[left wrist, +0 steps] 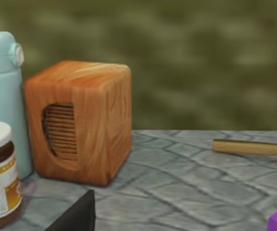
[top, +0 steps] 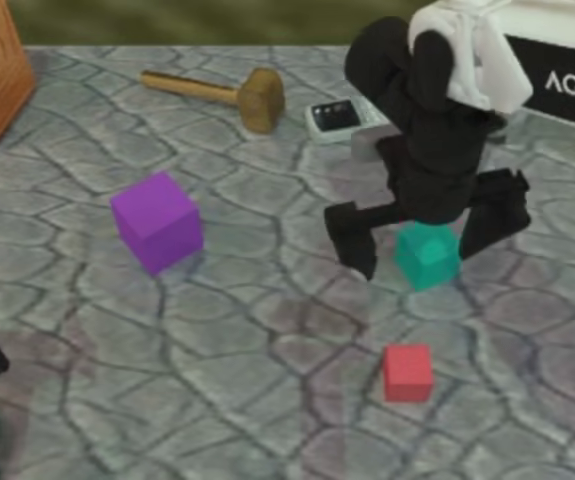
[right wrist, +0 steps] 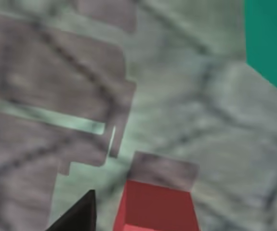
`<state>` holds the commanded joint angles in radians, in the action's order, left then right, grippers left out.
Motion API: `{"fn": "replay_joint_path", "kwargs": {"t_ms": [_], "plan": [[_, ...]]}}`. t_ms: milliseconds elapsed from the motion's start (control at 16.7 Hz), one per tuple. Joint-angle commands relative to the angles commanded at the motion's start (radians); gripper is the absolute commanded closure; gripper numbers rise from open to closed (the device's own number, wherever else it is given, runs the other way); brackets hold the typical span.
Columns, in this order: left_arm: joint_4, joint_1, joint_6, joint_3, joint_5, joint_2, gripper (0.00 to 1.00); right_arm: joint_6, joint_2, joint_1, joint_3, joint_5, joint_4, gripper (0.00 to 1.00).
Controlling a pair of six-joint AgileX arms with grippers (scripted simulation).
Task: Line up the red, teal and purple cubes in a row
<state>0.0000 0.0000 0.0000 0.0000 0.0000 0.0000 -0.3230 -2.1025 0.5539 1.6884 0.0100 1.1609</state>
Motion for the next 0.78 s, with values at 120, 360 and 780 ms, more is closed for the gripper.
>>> {"fn": "replay_joint_path", "kwargs": {"t_ms": [120, 360, 780], "plan": [[0.000, 0.000, 0.000, 0.000, 0.000, 0.000, 0.00, 0.121, -0.063, -0.043, 0.085, -0.003, 0.028, 0.00], [0.000, 0.000, 0.000, 0.000, 0.000, 0.000, 0.00, 0.280, -0.146, -0.108, 0.211, -0.006, 0.064, 0.00], [0.000, 0.000, 0.000, 0.000, 0.000, 0.000, 0.00, 0.296, -0.158, -0.114, 0.211, -0.006, 0.049, 0.00]]}}
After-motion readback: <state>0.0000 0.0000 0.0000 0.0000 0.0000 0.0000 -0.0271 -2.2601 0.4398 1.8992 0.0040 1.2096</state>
